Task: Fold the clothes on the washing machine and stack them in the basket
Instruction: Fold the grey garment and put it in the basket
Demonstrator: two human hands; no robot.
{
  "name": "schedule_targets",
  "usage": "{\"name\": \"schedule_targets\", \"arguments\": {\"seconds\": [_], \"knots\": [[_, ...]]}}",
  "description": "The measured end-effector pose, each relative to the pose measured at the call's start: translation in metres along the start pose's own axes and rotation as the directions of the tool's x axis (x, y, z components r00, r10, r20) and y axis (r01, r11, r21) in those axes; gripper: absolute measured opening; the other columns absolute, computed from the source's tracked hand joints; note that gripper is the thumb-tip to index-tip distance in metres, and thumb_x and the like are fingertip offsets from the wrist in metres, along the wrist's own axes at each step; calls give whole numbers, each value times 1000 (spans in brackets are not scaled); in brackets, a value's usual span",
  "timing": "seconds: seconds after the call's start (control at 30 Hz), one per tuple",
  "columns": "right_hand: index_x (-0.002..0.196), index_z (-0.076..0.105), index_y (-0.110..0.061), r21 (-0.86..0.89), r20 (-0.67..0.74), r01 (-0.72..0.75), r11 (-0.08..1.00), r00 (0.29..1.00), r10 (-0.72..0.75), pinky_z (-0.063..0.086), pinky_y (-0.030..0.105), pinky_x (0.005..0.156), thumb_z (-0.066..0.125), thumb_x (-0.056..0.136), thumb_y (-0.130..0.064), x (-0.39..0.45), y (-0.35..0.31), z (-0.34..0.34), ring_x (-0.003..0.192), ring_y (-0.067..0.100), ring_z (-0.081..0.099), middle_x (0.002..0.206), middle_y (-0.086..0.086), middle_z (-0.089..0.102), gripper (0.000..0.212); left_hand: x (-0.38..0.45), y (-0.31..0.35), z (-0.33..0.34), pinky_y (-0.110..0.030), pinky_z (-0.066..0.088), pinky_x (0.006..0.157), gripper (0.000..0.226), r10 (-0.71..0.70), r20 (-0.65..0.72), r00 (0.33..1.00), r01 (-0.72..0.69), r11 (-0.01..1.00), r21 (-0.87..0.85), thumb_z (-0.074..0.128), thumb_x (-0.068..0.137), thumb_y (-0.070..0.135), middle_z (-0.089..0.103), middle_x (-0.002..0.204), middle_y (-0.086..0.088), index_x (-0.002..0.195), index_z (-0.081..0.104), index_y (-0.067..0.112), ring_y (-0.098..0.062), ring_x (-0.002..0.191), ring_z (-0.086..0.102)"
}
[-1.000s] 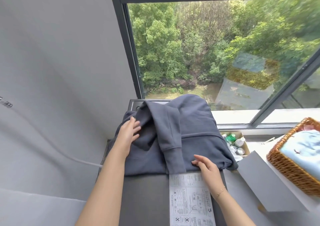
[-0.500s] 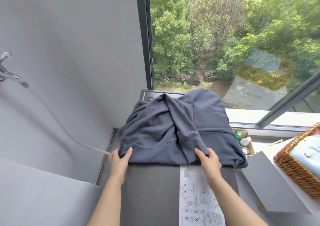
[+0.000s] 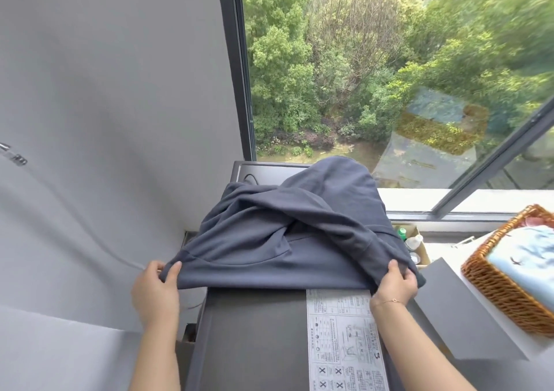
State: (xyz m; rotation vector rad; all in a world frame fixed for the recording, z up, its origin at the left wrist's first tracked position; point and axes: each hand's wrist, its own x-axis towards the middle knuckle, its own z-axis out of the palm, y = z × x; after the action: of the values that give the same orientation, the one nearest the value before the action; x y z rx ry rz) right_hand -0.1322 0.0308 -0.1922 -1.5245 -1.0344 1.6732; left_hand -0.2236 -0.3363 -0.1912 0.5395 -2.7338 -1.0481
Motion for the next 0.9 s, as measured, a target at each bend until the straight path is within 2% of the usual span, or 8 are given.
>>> {"name": "schedule_targets", "arguments": {"seconds": [0.13,0.3,0.43,0.5,0.63,0.7,0.8,0.9], "knots": [[109,61,-20,183,90,-75,980,994,59,54,22,53,61,94,-20,14,-28,1,96,13,61,109,0,63,15,3,29,13,-47,39,90,39,-152,127,980,109,950,293,72,81,10,44,128,-19,118,61,13,-40,116,40],[81,54,-22,360,343,-380,852,903,257,53,19,81,55,96,-18,30,-57,16,82,7,57,81,-7,58,16,-4,76,53,-47,37,102,73,282,341,897,-378,889,259,76,77,33,37,143,-5,141,41,23,-31,130,36],[85,55,-14,120,435,-559,820,772,463,38,28,104,51,98,-14,36,-52,29,123,13,47,103,-1,57,14,5,85,78,-47,34,106,83,101,413,905,-215,947,239,72,82,36,32,149,-9,149,25,22,-33,136,30],[101,58,-16,-39,477,-527,849,736,480,38,32,104,52,98,-22,32,-54,44,130,16,44,116,1,55,9,0,79,87,-49,37,102,80,119,341,933,-196,960,201,77,78,28,40,143,-13,145,35,15,-36,131,35],[136,47,-16,-212,533,-392,896,722,441,41,38,95,49,100,-25,19,-52,78,128,26,48,133,6,52,37,-16,63,101,-48,39,101,44,161,180,970,-159,987,-24,82,70,9,55,130,-16,109,63,2,-38,121,49],[132,48,-12,-136,567,-401,906,718,403,42,38,93,43,102,-19,12,-58,94,117,26,56,123,7,57,31,-16,59,102,-47,42,99,22,157,135,978,-148,986,-72,80,71,3,56,126,-12,87,67,9,-35,118,52],[106,57,-6,124,646,-411,903,724,241,53,35,81,38,103,-12,7,-92,111,72,19,71,80,5,72,20,-15,60,95,-43,46,88,35,180,107,978,-166,978,-127,71,72,-9,56,115,-6,65,57,23,-32,110,53],[93,59,-10,285,650,-301,910,758,47,57,26,71,43,101,-13,8,-134,114,62,12,70,68,1,72,18,-25,55,89,-39,41,74,40,278,21,960,-278,960,-17,64,65,-18,55,96,-4,65,49,19,-31,89,52]]}}
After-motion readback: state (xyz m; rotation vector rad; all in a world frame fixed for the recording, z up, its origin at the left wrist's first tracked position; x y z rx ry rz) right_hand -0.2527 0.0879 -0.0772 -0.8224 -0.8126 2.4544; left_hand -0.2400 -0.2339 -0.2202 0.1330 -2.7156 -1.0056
